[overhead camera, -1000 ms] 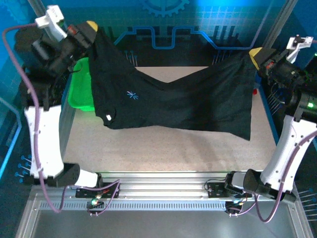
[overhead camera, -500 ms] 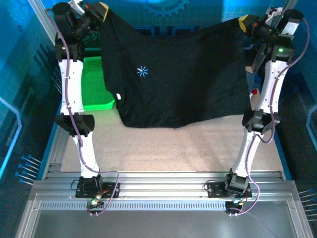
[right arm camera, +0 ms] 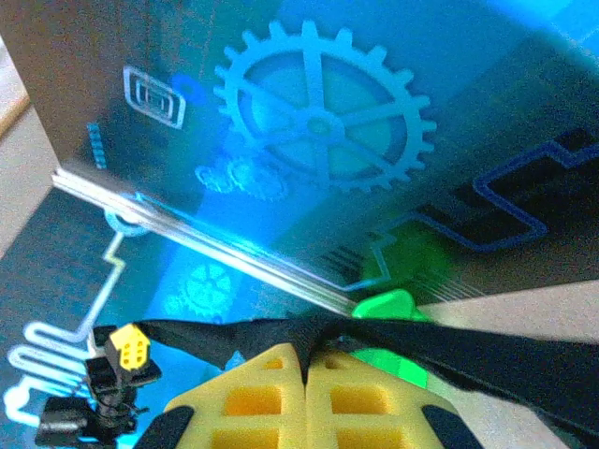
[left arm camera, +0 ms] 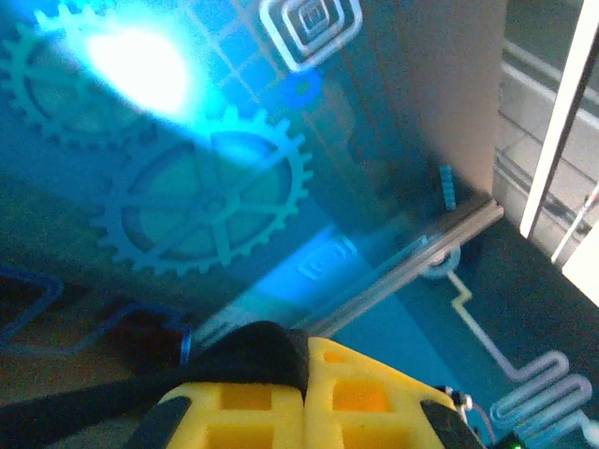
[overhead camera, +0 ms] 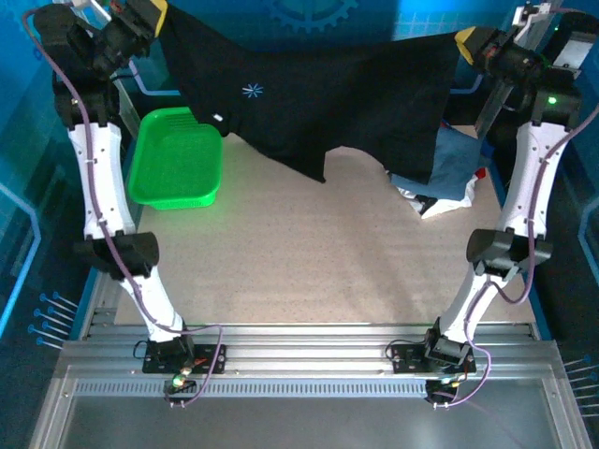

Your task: Fold and stack the t-shirts

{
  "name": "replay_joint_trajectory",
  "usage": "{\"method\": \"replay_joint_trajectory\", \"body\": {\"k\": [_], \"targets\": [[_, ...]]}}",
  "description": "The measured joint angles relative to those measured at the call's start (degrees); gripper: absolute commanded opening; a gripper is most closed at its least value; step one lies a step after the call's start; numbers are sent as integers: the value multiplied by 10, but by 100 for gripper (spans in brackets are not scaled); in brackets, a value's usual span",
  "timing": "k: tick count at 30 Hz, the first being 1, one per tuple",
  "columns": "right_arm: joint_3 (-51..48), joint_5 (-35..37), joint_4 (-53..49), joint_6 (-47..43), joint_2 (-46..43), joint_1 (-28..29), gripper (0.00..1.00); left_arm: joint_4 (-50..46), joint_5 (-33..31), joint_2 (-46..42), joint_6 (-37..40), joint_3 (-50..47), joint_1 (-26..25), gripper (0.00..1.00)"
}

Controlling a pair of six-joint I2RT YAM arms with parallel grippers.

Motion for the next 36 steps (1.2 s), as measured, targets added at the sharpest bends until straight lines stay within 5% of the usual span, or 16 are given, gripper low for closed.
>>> {"method": "replay_joint_trajectory", "body": {"k": [3,10,13,14,16,17,19,22,28,36], "targets": [[-154,-2,-37,-82,-98,0,0,25,7,-146,34,-247,-5,0],[-683,2,-59,-201,-292,-19,0,10,-8,-405,100,-763,-19,0],[-869,18,-81,-235,-327,-55,23,-67,-42,-468,128,-919,-23,2],[-925,27,-92,-251,-337,-71,24,-111,-68,-490,140,-958,-24,4],[-989,43,-114,-278,-346,-101,43,-193,-121,-521,157,-1000,-24,28],[-1011,52,-123,-291,-348,-116,50,-226,-152,-531,161,-1011,-26,51],[-1034,75,-132,-313,-350,-148,50,-278,-203,-539,162,-1022,-27,68],[-1036,107,-136,-327,-361,-173,58,-323,-267,-531,152,-1018,-30,77],[-1003,141,-148,-334,-386,-168,59,-383,-364,-520,139,-986,-30,85],[-1033,183,-144,-305,-393,-40,59,-342,-374,-476,137,-992,-31,83]]}}
